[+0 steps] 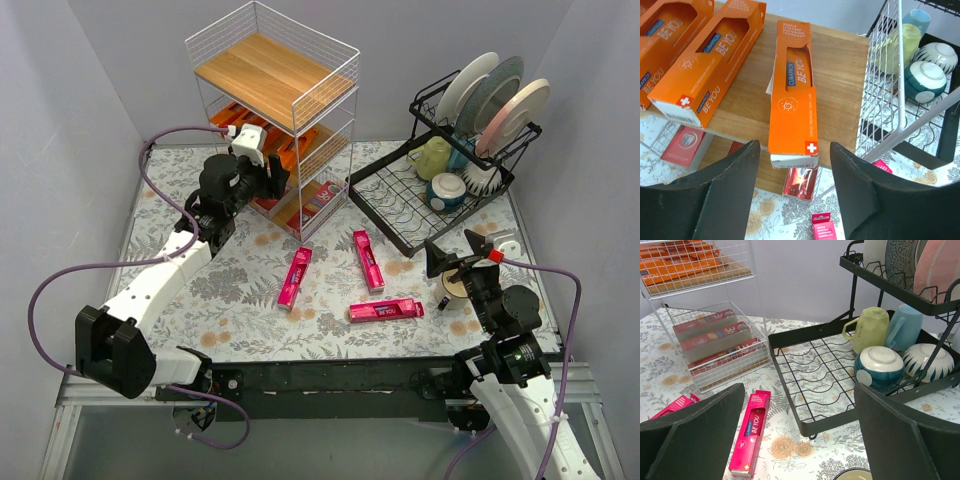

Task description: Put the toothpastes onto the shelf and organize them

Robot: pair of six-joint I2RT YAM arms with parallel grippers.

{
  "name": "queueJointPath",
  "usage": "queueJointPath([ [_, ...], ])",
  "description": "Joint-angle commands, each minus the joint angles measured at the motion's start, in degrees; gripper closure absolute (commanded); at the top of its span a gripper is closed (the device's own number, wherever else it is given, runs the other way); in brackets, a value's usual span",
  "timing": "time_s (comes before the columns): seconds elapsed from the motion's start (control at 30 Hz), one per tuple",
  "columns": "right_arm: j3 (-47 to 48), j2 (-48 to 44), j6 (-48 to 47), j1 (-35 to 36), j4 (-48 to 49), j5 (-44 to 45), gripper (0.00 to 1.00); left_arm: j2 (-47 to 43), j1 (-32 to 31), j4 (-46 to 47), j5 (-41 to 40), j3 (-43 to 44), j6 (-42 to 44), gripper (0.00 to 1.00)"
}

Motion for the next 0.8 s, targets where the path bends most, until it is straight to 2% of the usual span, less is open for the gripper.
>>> queueJointPath([
  [0.0, 0.4, 0.0, 0.2, 0.3, 2.8, 0.0, 0.01, 0.9, 0.2, 3.1, 1.2, 0.1, 2.2, 0.45],
  [0.17, -0.1, -0.6, 0.4, 0.3, 3.1, -0.1, 0.01, 1.9, 1.4, 3.7, 3.1, 0.9, 3.1, 0.53],
  [0.4, 0.2, -0.8, 0.3, 0.3, 2.9, 0.2, 0.01, 3.7, 3.5, 3.5, 6.9, 3.1, 4.4, 0.58],
  [0.77, 0.4, -0.6, -0.1, 0.3, 2.7, 0.2, 0.01, 7.0, 7.6, 1.1, 16.8, 6.7, 4.9, 0.61],
])
